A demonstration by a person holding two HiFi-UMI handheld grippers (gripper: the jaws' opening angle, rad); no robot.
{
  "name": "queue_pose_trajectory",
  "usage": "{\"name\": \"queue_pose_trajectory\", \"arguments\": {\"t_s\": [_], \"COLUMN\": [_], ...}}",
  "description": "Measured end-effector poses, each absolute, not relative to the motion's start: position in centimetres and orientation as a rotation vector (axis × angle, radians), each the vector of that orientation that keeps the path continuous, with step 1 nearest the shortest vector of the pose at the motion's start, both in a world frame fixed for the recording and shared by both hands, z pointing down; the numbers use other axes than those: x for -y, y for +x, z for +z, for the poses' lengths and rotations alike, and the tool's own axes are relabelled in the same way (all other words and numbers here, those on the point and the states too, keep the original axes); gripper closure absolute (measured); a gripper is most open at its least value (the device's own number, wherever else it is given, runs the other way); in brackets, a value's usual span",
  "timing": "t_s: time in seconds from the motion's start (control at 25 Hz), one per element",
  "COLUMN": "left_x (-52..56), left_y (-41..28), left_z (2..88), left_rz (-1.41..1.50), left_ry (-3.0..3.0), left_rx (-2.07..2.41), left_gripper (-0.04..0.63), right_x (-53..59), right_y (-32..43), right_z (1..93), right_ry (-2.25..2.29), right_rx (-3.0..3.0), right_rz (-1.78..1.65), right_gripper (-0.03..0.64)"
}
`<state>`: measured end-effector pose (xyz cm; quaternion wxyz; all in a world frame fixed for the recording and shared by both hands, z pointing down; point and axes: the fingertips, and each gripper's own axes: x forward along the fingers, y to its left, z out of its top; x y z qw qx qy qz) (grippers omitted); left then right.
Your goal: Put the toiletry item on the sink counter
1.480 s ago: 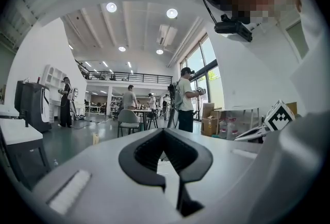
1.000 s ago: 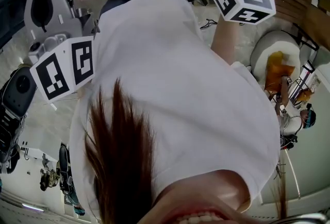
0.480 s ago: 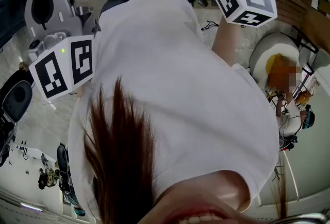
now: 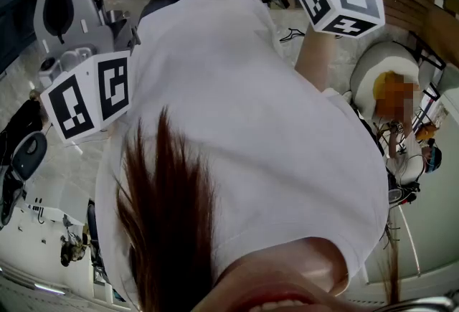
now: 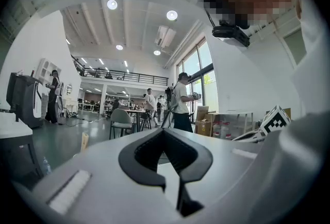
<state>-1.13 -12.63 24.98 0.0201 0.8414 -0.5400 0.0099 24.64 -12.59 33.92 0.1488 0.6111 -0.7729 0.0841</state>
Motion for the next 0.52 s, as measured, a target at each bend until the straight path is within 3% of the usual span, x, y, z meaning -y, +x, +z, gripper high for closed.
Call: {"name": "queue_pose_trajectory", "arguments": {"t_s": [0.52], "left_x": [12.53], "left_y": [-1.01], "left_z": [25.21], "left_rz": [0.034], "left_ry": [2.611], "left_rx": [1.661], "left_gripper": [0.586], "right_x": [12.06], "right_y": [25.19], "right_z": [34.01], "right_ry": [1.778], "right_rx": [2.199], "right_rz": [0.247], "right_gripper": [0.612]}}
